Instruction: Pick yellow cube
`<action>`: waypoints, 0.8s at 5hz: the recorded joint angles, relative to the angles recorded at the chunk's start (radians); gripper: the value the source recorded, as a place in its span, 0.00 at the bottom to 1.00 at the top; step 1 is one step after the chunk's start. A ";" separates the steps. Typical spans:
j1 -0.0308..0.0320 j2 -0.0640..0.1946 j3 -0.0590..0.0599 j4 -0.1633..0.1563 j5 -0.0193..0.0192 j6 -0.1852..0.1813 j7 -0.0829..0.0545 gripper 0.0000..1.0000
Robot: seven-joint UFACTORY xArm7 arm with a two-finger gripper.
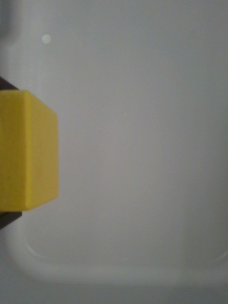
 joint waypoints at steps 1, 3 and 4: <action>0.0000 0.000 0.000 0.000 0.0000 0.000 0.000 1.00; 0.0001 -0.009 0.000 0.019 -0.0025 0.028 0.003 1.00; 0.0003 -0.017 0.000 0.035 -0.0047 0.052 0.005 1.00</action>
